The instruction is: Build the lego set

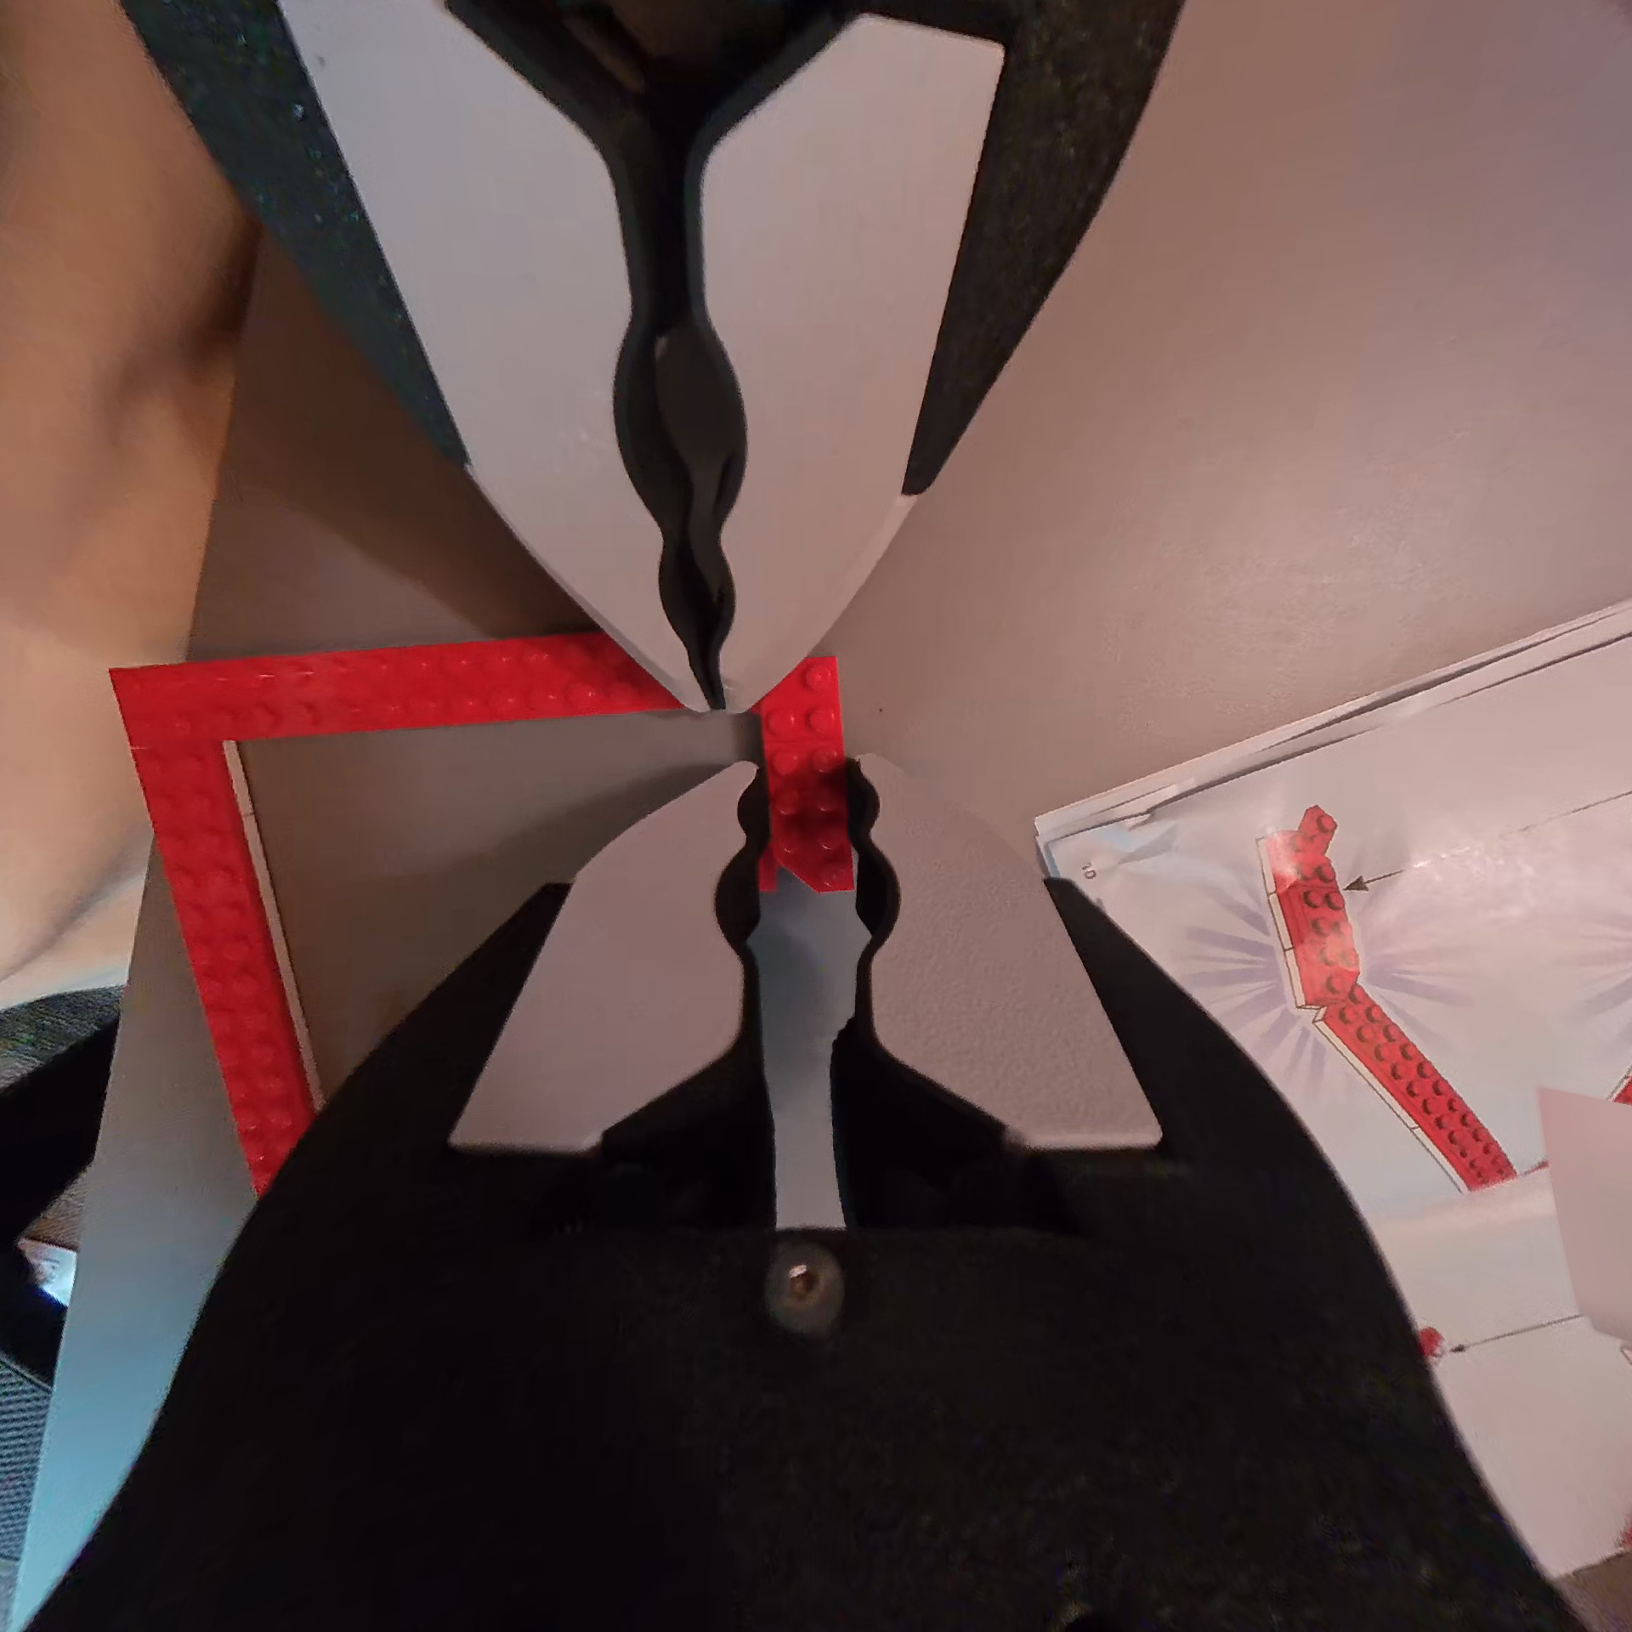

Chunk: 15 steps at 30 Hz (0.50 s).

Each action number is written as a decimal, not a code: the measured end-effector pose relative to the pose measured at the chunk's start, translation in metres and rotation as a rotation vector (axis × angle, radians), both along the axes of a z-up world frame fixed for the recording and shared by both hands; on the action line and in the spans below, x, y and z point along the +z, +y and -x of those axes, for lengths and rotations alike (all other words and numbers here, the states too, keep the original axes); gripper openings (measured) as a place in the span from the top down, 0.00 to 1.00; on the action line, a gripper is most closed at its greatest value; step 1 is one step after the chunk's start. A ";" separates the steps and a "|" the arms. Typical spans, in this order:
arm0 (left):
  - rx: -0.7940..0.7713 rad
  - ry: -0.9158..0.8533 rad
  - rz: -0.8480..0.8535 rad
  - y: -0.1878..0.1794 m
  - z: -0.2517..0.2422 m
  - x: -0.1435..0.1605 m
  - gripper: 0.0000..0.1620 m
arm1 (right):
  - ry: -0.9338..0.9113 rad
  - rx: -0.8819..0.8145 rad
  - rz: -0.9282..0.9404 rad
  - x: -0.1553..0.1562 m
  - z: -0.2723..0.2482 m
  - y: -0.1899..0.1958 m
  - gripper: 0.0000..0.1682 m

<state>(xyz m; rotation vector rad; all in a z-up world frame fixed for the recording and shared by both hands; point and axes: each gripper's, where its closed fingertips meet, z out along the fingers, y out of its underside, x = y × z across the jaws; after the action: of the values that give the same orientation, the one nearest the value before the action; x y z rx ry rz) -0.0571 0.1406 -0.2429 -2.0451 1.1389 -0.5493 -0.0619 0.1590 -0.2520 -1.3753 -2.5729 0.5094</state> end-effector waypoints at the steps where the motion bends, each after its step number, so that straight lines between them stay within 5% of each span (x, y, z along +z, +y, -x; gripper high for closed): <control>1: 0.000 -0.012 0.003 0.000 0.000 0.000 1.00 | 0.001 -0.016 0.012 0.000 0.000 0.000 0.90; 15: -0.007 -0.018 0.002 0.000 0.000 0.001 1.00 | 0.167 -0.185 0.137 0.024 -0.005 0.001 0.93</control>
<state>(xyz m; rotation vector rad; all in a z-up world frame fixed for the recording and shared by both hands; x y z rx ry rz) -0.0569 0.1404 -0.2423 -2.0350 1.1350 -0.5718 -0.0573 0.1598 -0.2278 -1.5256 -2.2888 0.7453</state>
